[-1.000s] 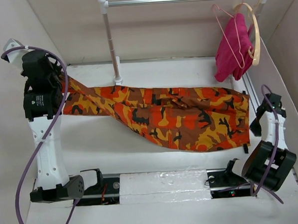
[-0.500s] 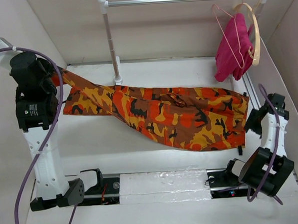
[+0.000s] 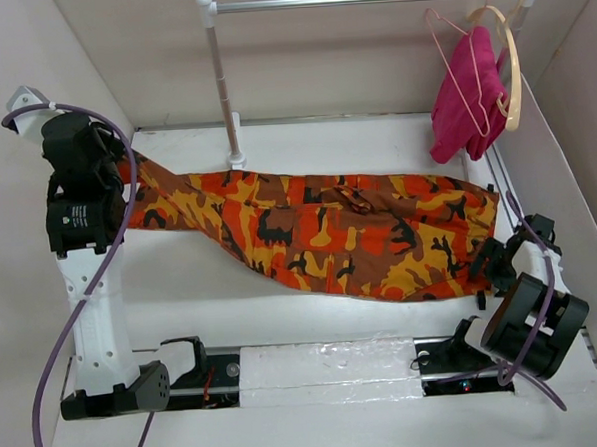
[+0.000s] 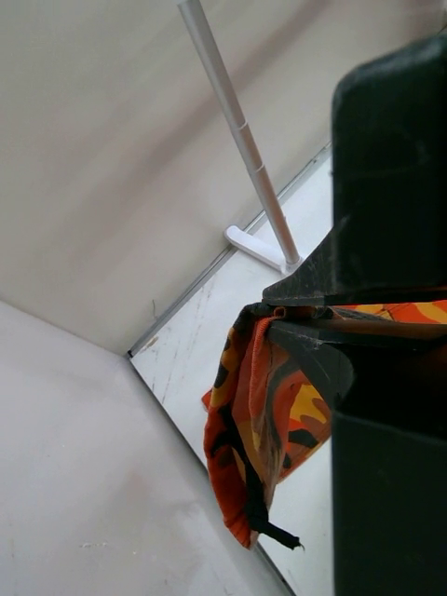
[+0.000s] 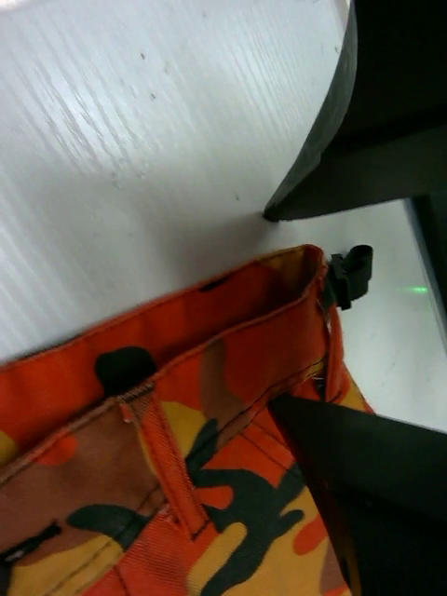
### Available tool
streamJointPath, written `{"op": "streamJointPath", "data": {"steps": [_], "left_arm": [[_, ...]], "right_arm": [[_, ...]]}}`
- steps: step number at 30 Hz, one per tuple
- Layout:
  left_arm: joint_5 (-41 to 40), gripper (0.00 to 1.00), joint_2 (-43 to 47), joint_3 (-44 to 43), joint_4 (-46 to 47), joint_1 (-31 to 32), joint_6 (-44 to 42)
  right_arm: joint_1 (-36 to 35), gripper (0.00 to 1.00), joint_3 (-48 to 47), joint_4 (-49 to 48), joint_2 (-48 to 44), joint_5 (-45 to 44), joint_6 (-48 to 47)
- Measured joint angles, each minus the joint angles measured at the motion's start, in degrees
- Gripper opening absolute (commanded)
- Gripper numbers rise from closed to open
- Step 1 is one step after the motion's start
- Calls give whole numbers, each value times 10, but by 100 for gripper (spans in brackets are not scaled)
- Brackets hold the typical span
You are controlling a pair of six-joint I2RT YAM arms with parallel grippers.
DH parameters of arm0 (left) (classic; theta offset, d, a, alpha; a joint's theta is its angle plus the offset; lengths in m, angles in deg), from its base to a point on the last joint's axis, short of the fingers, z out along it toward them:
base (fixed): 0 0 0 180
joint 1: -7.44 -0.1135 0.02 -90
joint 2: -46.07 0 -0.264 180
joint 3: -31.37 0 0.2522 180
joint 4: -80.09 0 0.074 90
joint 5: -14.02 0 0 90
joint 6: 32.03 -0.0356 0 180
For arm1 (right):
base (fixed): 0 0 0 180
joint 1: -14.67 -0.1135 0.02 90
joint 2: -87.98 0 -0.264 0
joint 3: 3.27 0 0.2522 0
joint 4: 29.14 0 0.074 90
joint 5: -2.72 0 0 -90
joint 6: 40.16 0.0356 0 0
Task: Place the trousers on the hanger
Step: Fold the trousers at the center of the board.
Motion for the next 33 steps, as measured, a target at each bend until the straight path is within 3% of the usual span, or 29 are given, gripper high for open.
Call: {"op": "streamJointPath", "data": {"steps": [2, 3, 6, 12, 19, 29, 33], "left_arm": [[0, 0, 0, 0, 1, 0, 0], [-1, 0, 0, 0, 1, 0, 0], [-4, 0, -1, 0, 3, 0, 0], [-26, 0, -5, -9, 1, 0, -3], [-51, 0, -6, -55, -9, 0, -13], [-96, 0, 69, -18, -5, 3, -30], [-125, 0, 89, 26, 3, 14, -42]], "right_arm": [[1, 52, 5, -17, 2, -5, 1], [1, 32, 5, -18, 2, -6, 2], [1, 0, 14, -55, 1, 6, 11], [0, 0, 0, -8, -35, -3, 4], [0, 0, -161, 138, -108, -78, -32], [0, 0, -209, 265, -81, -148, -81], [0, 0, -287, 323, -59, -166, -92]]}}
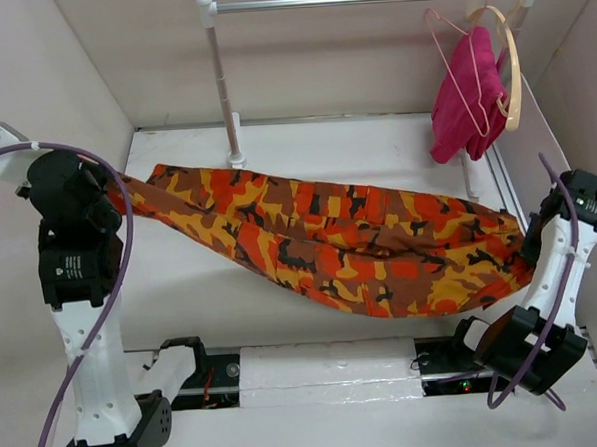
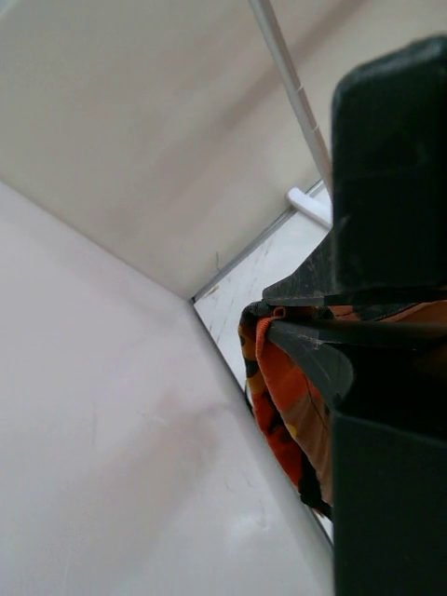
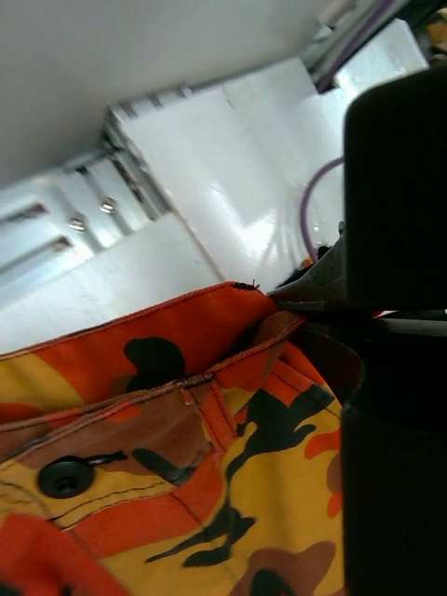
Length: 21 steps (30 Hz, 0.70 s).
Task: Place the trousers on the hanger
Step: Fold the trousers at the center of the board.
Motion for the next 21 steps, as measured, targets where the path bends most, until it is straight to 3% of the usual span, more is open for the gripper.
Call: {"op": "streamJointPath", "data": {"steps": [5, 12, 21], "left_arm": [[-21, 0, -10, 73, 23, 3, -3], [-24, 0, -117, 121, 33, 7, 6], [-45, 0, -179, 123, 24, 7, 10]], "right_arm": [[-1, 0, -62, -21, 17, 24, -7], [-11, 0, -62, -63, 88, 72, -14], [-10, 0, -47, -148, 143, 129, -25]]}}
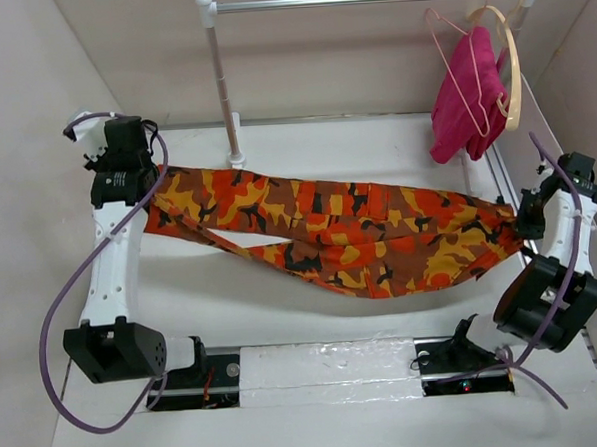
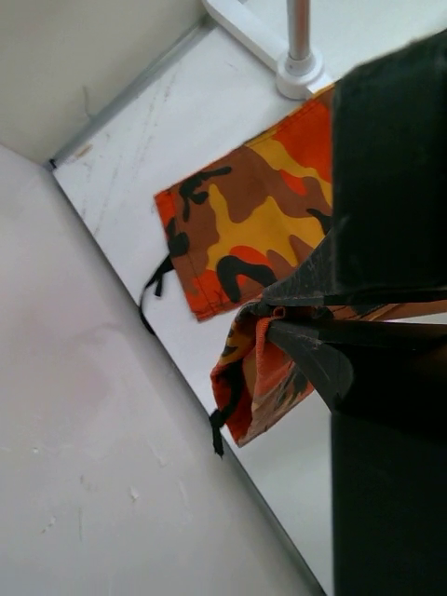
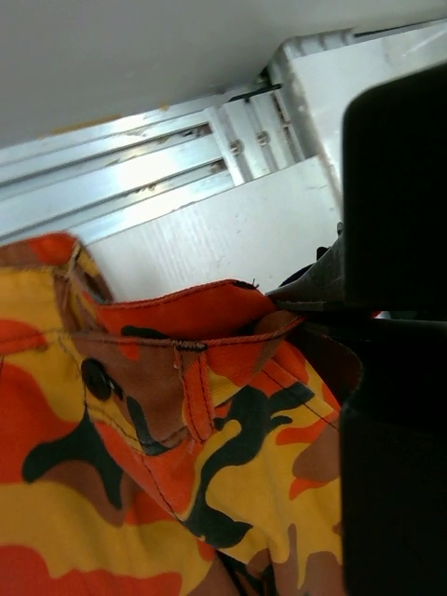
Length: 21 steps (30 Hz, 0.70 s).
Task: Place the trousers on the hanger
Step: Fold the trousers at the center of the board.
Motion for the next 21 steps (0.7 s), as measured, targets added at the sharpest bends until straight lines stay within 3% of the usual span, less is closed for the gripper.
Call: {"op": "streamJointPath", "data": {"steps": [3, 6, 12, 16, 21], "left_arm": [[6, 0, -21, -43, -31, -1, 9], [25, 0, -25, -87, -49, -10, 18], [28, 0, -19, -130, -50, -16, 27], [20, 0, -61, -113, -52, -18, 34], [40, 0, -198, -165, -77, -38, 47]], "right_arm": [[-5, 0, 16, -23, 0, 41, -11], [-29, 0, 90, -57, -61, 77, -7], [-61, 0, 157, -30, -136, 112, 1], [-42, 0, 110, -22, -79, 98, 3], [-10, 0, -8, -54, 32, 112, 20]]}}
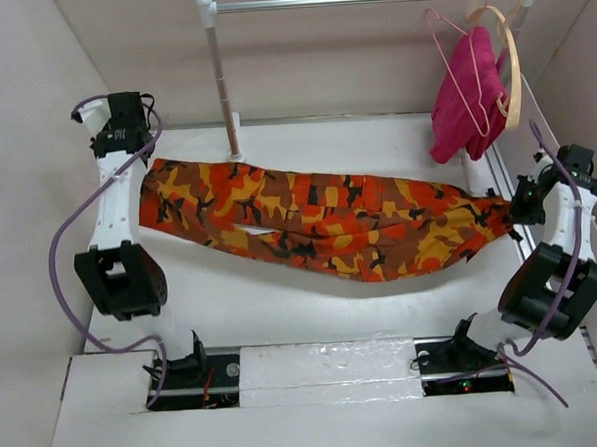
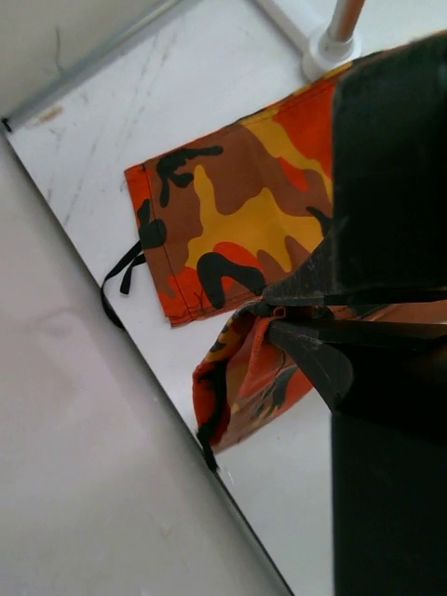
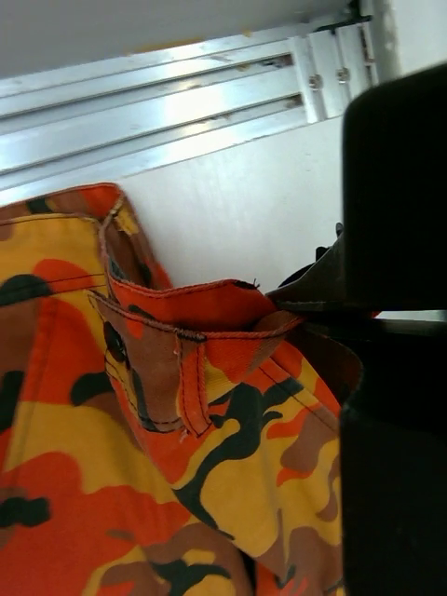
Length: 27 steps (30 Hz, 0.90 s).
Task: Place the trousers on the hanger
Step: Fold the trousers at the center of the board.
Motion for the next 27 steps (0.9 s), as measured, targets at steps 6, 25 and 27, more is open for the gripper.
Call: {"op": "streamJointPath", "data": {"steps": [6, 25, 27], "left_arm": [[22, 0, -91, -79, -22, -18, 6], [129, 0, -90, -67, 37, -51, 42], [139, 0, -87, -65, 49, -47, 46]], "right_arm": [[2, 0, -70, -24, 124, 48, 8], [64, 77, 109, -155, 49, 169, -41], [81, 75, 125, -154, 2, 156, -40]]}}
